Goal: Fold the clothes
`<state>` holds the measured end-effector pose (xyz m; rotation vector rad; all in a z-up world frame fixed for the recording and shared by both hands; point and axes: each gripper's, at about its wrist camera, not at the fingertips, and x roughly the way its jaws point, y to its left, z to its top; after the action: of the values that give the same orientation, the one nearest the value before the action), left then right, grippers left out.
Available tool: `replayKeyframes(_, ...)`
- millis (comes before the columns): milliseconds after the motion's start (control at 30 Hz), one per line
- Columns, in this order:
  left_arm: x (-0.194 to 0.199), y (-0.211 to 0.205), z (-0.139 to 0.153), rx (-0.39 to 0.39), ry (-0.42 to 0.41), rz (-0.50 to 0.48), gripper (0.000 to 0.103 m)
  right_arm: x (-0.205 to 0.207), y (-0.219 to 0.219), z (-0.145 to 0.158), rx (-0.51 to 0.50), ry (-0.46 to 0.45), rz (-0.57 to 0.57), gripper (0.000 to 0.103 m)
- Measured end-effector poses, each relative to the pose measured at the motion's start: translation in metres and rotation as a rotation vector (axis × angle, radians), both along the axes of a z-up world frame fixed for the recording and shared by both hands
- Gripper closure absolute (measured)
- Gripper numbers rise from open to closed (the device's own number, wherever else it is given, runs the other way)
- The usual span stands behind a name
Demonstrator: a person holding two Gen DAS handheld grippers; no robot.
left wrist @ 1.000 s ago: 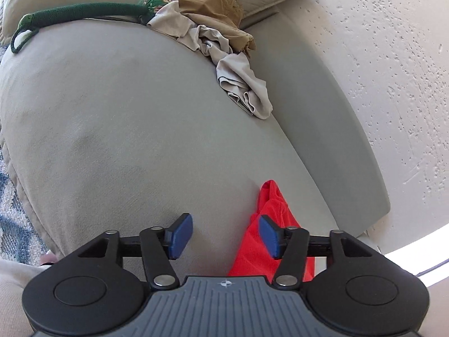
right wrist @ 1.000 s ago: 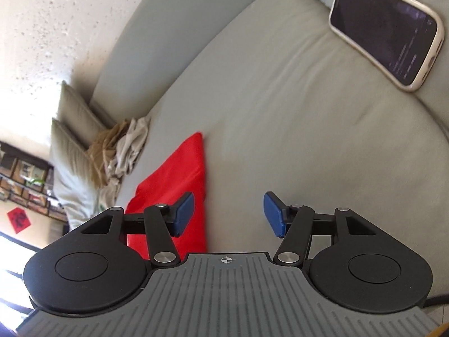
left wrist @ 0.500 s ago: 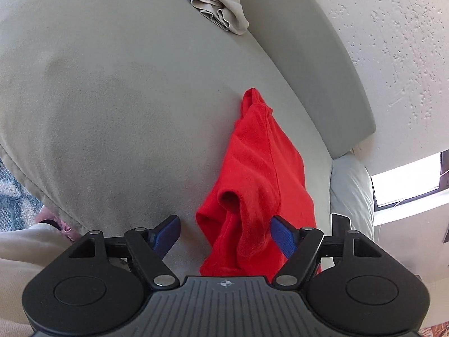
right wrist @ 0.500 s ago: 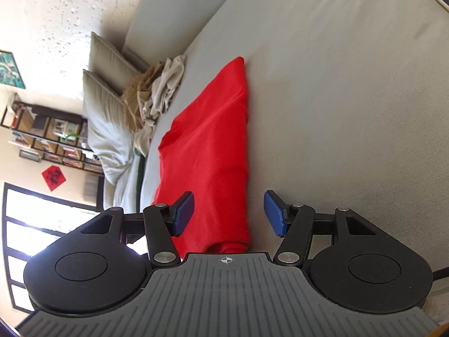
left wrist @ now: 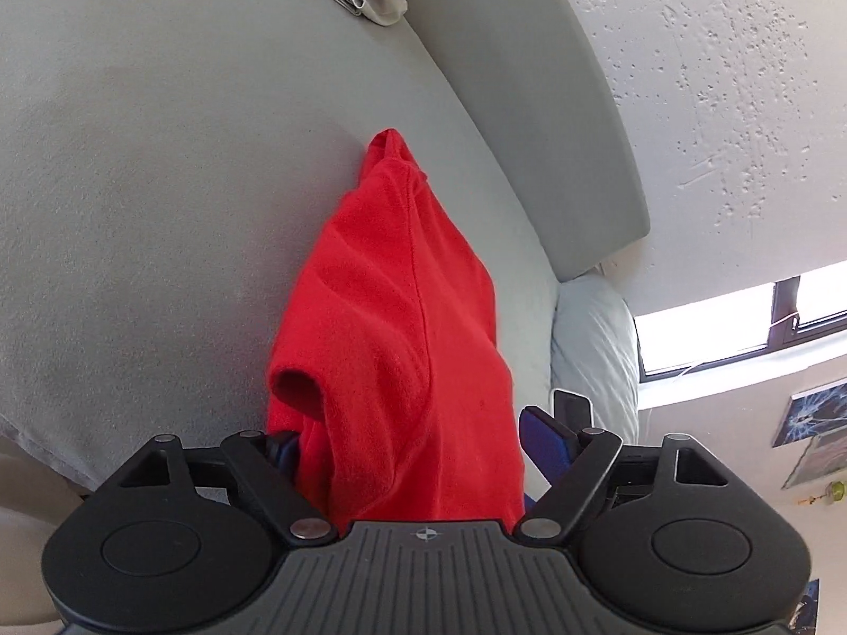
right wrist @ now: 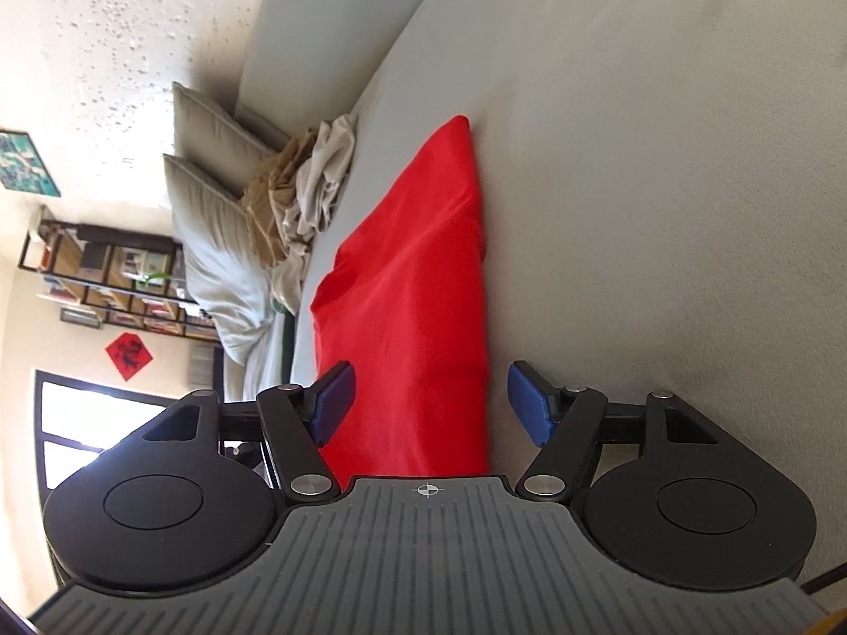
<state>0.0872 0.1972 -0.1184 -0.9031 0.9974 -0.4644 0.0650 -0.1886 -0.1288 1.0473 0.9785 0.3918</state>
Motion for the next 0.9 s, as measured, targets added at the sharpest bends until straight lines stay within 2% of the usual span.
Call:
replayKeyframes(333,0.02,-0.022,0.004,0.044,-0.01,0.01,0.029,0.064,0.024,-0.011,0.014,0.018,0.086,0.034)
replayKeyframes(500,0.023,-0.03,0.007,0.076,-0.015,0.025,0.031,0.081,0.044,-0.011,-0.064,-0.057,0.085,0.034)
replayKeyframes(533,0.023,-0.032,0.007,0.098,-0.016,0.021,0.036,0.08,0.048,-0.011,-0.093,-0.079,0.085,0.039)
replayKeyframes(567,0.023,-0.034,0.008,0.124,-0.017,0.015,0.041,0.078,0.05,-0.01,-0.131,-0.096,0.087,0.049)
replayKeyframes(600,0.024,-0.037,0.009,0.15,-0.018,0.01,0.055,0.076,0.052,-0.008,-0.169,-0.112,0.088,0.055)
replayKeyframes(633,0.022,-0.04,0.012,0.197,-0.029,0.001,0.067,0.072,0.051,-0.008,-0.201,-0.121,0.086,0.068)
replayKeyframes(667,0.02,-0.044,0.016,0.248,-0.041,-0.008,0.069,0.068,0.048,-0.007,-0.212,-0.128,0.08,0.075)
replayKeyframes(733,0.013,-0.059,0.029,0.357,-0.106,-0.033,0.074,0.061,0.047,0.001,-0.235,-0.138,0.066,0.08)
replayKeyframes(800,0.005,-0.078,0.045,0.463,-0.155,-0.07,0.075,0.05,0.051,0.016,-0.308,-0.17,0.064,0.082)
replayKeyframes(900,-0.007,-0.103,0.066,0.538,-0.139,-0.135,0.075,0.025,0.051,0.045,-0.428,-0.199,0.068,0.082)
